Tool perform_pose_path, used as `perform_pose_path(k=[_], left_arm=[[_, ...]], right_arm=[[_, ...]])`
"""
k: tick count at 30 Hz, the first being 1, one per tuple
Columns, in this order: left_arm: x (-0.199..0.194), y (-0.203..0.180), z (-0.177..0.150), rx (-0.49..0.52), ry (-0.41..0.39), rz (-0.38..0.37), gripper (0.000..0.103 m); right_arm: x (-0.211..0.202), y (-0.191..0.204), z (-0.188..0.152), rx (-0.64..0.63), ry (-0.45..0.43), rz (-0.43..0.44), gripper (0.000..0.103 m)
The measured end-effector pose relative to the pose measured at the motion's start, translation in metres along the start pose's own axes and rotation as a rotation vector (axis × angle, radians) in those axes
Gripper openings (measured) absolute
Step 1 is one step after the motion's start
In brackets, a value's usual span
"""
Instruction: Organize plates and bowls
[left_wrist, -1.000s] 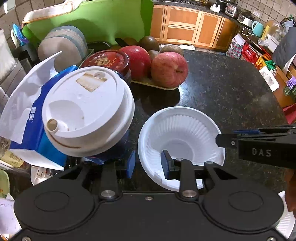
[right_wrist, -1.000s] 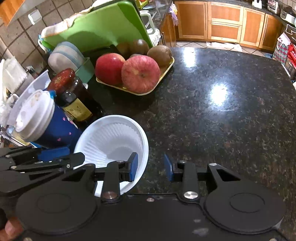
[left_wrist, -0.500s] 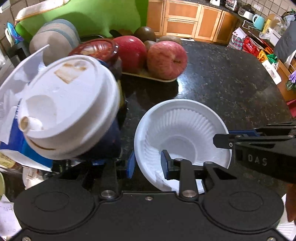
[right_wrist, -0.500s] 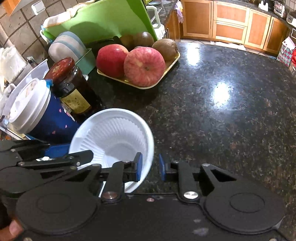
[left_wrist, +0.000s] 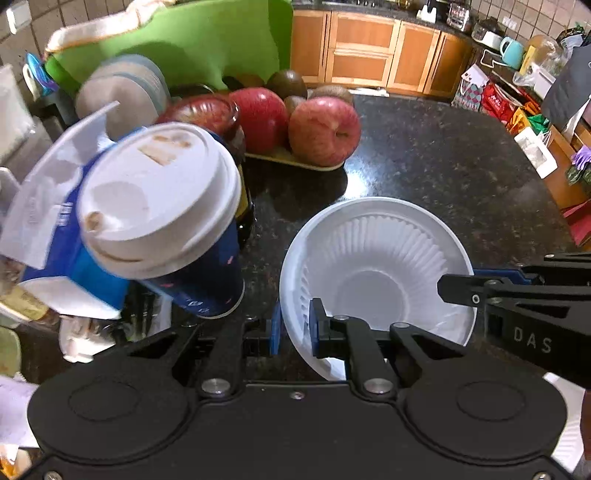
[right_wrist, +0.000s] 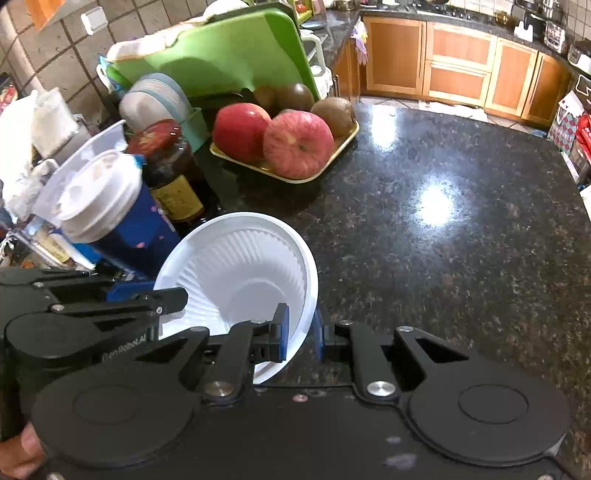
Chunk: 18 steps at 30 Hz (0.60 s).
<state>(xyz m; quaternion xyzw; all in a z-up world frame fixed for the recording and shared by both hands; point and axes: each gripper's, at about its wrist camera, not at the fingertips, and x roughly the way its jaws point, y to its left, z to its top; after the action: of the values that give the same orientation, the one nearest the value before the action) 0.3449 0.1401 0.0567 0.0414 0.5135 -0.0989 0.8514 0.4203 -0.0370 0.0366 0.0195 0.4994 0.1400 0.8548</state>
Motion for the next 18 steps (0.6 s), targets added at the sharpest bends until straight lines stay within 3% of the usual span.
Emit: perform_pose_path(k=[11, 18], left_arm=[[-0.061, -0.013, -0.025, 0.014, -0.094, 0.01, 0.02], [-0.081, -0.035, -0.04, 0.034, -0.1, -0.023, 0.02]], right_arm=[[-0.074, 0.016, -0.038, -0.033, -0.085, 0.01, 0.016], [-0.126, 0.007, -0.074, -0.048, -0.138, -0.006, 0.016]])
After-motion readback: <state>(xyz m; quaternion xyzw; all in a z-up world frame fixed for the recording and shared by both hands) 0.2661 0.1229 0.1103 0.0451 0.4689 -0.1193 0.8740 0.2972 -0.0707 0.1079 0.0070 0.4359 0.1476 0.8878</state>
